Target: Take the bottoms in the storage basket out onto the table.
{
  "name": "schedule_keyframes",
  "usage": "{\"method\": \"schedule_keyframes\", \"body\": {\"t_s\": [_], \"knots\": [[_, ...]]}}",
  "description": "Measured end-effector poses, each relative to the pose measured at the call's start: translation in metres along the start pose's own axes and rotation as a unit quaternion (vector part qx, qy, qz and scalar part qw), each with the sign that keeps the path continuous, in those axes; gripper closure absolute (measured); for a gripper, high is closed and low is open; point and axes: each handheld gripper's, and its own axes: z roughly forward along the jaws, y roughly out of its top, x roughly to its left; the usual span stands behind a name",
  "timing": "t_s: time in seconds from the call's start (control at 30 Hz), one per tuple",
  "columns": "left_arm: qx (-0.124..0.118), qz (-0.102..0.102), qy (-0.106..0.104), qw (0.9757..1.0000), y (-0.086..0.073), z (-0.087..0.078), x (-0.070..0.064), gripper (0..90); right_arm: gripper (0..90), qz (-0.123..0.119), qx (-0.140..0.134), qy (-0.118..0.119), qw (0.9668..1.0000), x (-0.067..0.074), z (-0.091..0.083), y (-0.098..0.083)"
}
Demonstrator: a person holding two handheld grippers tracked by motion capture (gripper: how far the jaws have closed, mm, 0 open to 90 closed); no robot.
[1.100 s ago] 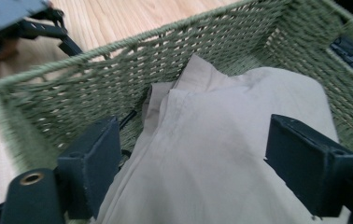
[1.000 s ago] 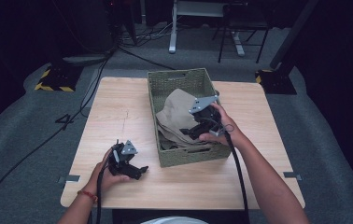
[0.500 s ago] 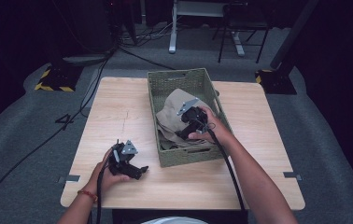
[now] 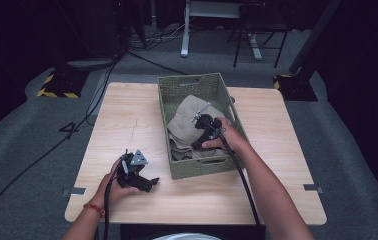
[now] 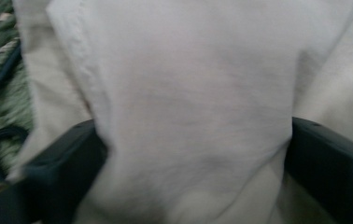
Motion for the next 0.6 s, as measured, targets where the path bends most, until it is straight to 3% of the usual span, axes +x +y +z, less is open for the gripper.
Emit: {"method": "schedule_keyframes", "body": {"t_s": [0.07, 0.1, 0.13, 0.17, 0.27, 0.3, 0.37, 0.47, 0.6], "knots": [[0.000, 0.000, 0.000, 1.0000, 0.0001, 0.0000, 0.0000, 0.1, 29.3, 0.002, 0.004, 0.019, 0.9998, -0.0014, -0.0017, 0.0000], [0.000, 0.000, 0.000, 1.0000, 0.0001, 0.0000, 0.0000, 0.1, 29.3, 0.002, 0.004, 0.019, 0.9998, -0.0014, -0.0017, 0.0000], [0.000, 0.000, 0.000, 1.0000, 0.0000, 0.0001, 0.0000, 0.1, 38.9, 0.000, 0.010, 0.024, 0.9997, -0.0031, -0.0029, -0.0005], [0.000, 0.000, 0.000, 1.0000, 0.0001, 0.0000, 0.0001, 0.1, 41.9, -0.002, 0.012, 0.025, 0.9996, -0.0035, -0.0034, -0.0006], [0.000, 0.000, 0.000, 1.0000, 0.0000, 0.0001, 0.0000, 0.1, 49.2, -0.006, 0.016, 0.019, 0.9997, -0.0034, -0.0047, -0.0004], [0.000, 0.000, 0.000, 1.0000, 0.0000, 0.0001, 0.0000, 0.1, 54.5, -0.008, 0.016, 0.019, 0.9997, -0.0037, -0.0054, -0.0005], [0.000, 0.000, 0.000, 1.0000, 0.0000, 0.0001, 0.0000, 0.1, 73.2, -0.023, 0.020, -0.002, 0.9995, -0.0033, -0.0072, -0.0015], [0.000, 0.000, 0.001, 1.0000, 0.0001, 0.0000, 0.0000, 0.1, 75.1, -0.043, 0.021, -0.012, 0.9988, -0.0001, -0.0076, -0.0012], [0.000, 0.000, 0.000, 1.0000, 0.0001, 0.0001, 0.0001, 0.1, 75.3, -0.049, 0.018, -0.012, 0.9985, 0.0005, -0.0087, -0.0017]]}}
